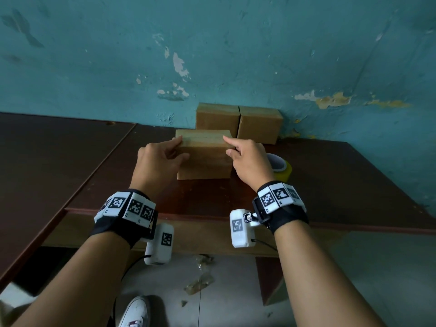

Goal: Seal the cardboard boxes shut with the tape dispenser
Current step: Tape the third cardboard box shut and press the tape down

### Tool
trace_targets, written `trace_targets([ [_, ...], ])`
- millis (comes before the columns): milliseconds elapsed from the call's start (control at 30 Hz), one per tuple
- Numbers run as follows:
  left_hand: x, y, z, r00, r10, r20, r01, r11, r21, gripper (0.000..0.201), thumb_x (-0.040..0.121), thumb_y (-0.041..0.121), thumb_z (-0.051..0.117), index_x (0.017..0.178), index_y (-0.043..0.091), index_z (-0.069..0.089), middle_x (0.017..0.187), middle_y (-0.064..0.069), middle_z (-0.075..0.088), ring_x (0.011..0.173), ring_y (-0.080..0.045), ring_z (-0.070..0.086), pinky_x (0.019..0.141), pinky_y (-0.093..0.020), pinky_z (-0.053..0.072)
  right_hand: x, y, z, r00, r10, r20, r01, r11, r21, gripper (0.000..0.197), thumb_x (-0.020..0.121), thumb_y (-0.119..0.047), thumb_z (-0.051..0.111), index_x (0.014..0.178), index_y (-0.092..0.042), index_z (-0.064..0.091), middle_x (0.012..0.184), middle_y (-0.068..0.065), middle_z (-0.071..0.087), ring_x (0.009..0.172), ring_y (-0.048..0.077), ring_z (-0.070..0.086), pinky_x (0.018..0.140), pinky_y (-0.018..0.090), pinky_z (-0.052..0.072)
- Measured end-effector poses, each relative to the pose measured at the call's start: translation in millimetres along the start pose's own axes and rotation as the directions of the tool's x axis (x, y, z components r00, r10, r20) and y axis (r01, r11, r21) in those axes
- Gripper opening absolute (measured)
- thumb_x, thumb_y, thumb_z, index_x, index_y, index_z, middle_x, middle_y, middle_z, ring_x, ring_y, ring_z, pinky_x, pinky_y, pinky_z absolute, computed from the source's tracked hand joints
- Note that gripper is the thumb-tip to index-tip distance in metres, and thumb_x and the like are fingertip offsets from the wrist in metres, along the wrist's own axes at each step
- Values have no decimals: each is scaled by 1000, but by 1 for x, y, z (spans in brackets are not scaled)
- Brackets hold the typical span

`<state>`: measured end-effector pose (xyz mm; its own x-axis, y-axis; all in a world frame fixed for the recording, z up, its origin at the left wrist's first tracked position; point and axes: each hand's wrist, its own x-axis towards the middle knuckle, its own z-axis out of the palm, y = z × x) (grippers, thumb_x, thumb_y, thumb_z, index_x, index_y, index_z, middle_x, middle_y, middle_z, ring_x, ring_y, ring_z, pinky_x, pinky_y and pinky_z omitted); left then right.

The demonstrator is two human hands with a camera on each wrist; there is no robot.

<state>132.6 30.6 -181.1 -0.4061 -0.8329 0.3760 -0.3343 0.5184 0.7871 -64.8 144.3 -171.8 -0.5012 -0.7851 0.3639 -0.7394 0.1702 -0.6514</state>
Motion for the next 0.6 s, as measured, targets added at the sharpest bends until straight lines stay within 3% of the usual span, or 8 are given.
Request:
trace_targets([
  [100, 2, 0, -1, 998, -11, -54, 13, 1000, 29, 43, 99, 18, 74, 141, 21, 68, 133, -2, 73, 116, 7, 47, 105, -11, 33, 2, -5, 4, 1000, 5, -10, -5, 1000, 5, 45, 107, -8, 60, 151, -19, 59, 60, -21, 43, 35, 4, 41, 38, 14, 28],
  [167, 5, -1, -3, 996, -25, -80, 29, 998, 49, 40, 101, 15, 71, 141, 21, 69, 132, -4, 73, 107, 10, 38, 101, -11, 30, 3, -10, 9, 1000, 6, -7, -6, 1000, 0, 45, 107, -8, 60, 151, -18, 59, 63, -22, 40, 37, 0, 45, 39, 12, 31],
  [233, 10, -1, -5, 995, -53, -82, 59, 996, 70, 40, 101, 14, 70, 140, 21, 69, 130, -7, 73, 112, 3, 44, 101, -13, 29, 6, -15, 13, 1000, -2, -7, 2, 1000, -12, 44, 107, -8, 60, 150, -17, 59, 64, -21, 38, 41, -9, 50, 42, 9, 35],
  [300, 16, -5, -7, 994, -63, -84, 69, 995, 69, 39, 100, 14, 72, 139, 20, 69, 129, -9, 74, 127, -15, 56, 104, -17, 32, 10, -18, 18, 1000, -15, -7, 15, 1000, -24, 43, 107, -8, 61, 149, -16, 59, 65, -20, 41, 44, -15, 50, 44, 7, 36],
  [367, 23, -12, -9, 992, -75, -99, 81, 995, 60, 39, 99, 13, 72, 137, 21, 70, 128, -11, 74, 129, -24, 61, 108, -21, 37, 19, -22, 25, 1000, -25, -3, 25, 999, -26, 43, 106, -8, 62, 149, -15, 60, 70, -15, 48, 44, -19, 47, 45, 5, 36],
  [467, 36, -20, -13, 987, -63, -146, 72, 996, 56, 39, 98, 14, 73, 135, 24, 72, 124, -11, 76, 119, -25, 68, 113, -35, 49, 35, -27, 33, 999, -44, -7, 44, 999, -15, 44, 105, -7, 64, 148, -15, 62, 70, -14, 54, 43, -18, 45, 44, 4, 33],
  [533, 47, -23, -19, 984, -41, -171, 52, 997, 60, 38, 97, 13, 73, 135, 22, 72, 124, -10, 77, 116, -25, 70, 111, -39, 52, 46, -33, 41, 998, -59, -6, 58, 998, -22, 44, 105, -7, 64, 148, -16, 62, 91, -1, 76, 46, -10, 48, 45, 2, 33],
  [600, 58, -28, -24, 981, -29, -193, 42, 997, 68, 37, 98, 12, 73, 134, 18, 72, 122, -10, 77, 115, -25, 70, 111, -36, 51, 57, -40, 50, 998, -62, -2, 62, 997, -45, 44, 105, -8, 64, 149, -17, 61, 107, 6, 79, 53, -5, 44, 51, 0, 34],
])
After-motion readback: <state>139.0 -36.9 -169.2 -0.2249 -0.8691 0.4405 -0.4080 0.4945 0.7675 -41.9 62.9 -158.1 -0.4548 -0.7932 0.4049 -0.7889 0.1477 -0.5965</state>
